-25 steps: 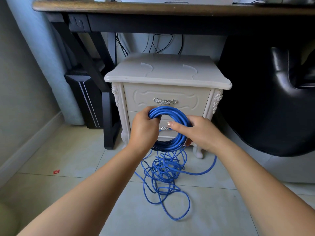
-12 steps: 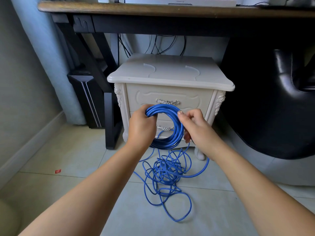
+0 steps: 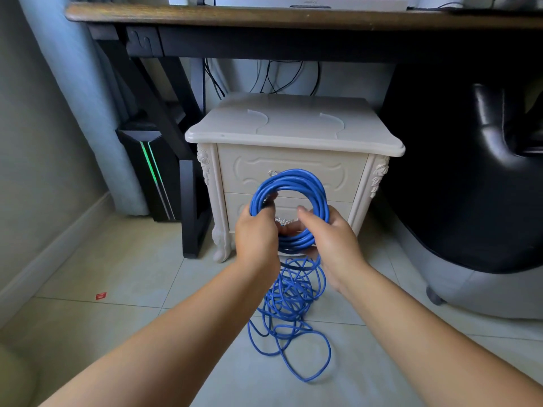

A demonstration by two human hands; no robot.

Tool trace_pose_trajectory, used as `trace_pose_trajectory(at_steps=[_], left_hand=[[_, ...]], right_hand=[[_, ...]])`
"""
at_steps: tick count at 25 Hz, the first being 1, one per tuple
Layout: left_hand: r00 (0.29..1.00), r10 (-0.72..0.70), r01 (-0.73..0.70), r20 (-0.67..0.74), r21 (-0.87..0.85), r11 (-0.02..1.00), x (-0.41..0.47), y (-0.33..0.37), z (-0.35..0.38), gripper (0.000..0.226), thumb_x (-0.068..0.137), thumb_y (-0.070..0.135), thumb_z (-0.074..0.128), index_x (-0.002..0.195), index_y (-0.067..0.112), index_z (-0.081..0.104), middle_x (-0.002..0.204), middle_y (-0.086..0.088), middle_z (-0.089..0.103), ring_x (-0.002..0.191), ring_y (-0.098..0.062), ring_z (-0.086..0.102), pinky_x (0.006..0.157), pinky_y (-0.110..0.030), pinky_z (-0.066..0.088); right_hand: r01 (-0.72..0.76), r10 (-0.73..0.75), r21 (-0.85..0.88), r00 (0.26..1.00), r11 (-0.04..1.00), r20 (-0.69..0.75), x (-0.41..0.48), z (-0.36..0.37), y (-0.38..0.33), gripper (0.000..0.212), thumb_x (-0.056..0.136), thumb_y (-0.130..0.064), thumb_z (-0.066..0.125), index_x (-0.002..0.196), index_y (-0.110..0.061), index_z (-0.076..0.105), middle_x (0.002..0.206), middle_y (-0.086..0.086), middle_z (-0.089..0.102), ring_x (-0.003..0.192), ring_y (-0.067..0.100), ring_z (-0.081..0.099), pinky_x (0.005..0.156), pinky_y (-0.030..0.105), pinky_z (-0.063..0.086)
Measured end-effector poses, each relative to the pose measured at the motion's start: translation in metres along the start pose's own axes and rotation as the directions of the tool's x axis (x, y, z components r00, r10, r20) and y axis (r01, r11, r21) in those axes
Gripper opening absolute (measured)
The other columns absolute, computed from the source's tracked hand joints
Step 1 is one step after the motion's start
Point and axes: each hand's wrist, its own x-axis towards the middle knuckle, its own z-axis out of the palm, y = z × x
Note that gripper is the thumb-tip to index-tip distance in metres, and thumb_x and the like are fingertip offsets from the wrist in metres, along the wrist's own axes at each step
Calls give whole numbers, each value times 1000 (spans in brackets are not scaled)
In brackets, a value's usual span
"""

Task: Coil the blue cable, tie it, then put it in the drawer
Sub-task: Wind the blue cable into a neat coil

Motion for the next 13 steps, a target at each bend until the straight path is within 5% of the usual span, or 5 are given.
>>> trace_pose_trajectory(at_steps=[2,4,7,9,13], left_hand=[[999,-17,15,40,31,999,-7,0,4,18,100,15,48,98,22,64,43,7,52,47,-11,58,50,-21,44],[999,9,-19,47,219,976,-4,-1,2,9,96,23,57,90,21,65,59,7,58,65,-14,54,59,-24,40],[980,-10,-52,200,305,951,4,3,-7,8,89,22,68,94,16,66,80,-2,63,79,-19,59,76,-32,46],[947,80,-195,311,359,912,9,7,-12,27,86,14,70,112,20,64,90,-4,68,80,-16,64,80,-32,52],[737,316,-664,597,553,503,11,15,-13,63,80,4,65,134,32,50,106,3,61,88,-7,63,79,-18,48]], right_hand=[[-14,16,51,999,999,-39,3,-2,-1,15,93,-31,64,94,-17,58,80,10,76,82,32,73,82,45,57],[-11,16,53,996,999,-86,6,-6,-4,13,94,-30,62,90,-19,57,65,6,72,71,29,72,77,45,57],[27,-40,-114,992,993,-118,12,-17,-13,9,95,-29,59,88,-23,57,50,0,62,61,25,70,77,47,57],[60,-81,-281,995,958,-65,15,-25,-20,7,95,-28,58,89,-25,58,48,-1,60,59,22,71,69,40,57],[189,-118,-660,981,727,151,11,-36,-25,6,92,-23,56,92,-24,62,59,1,64,57,13,70,51,21,46]])
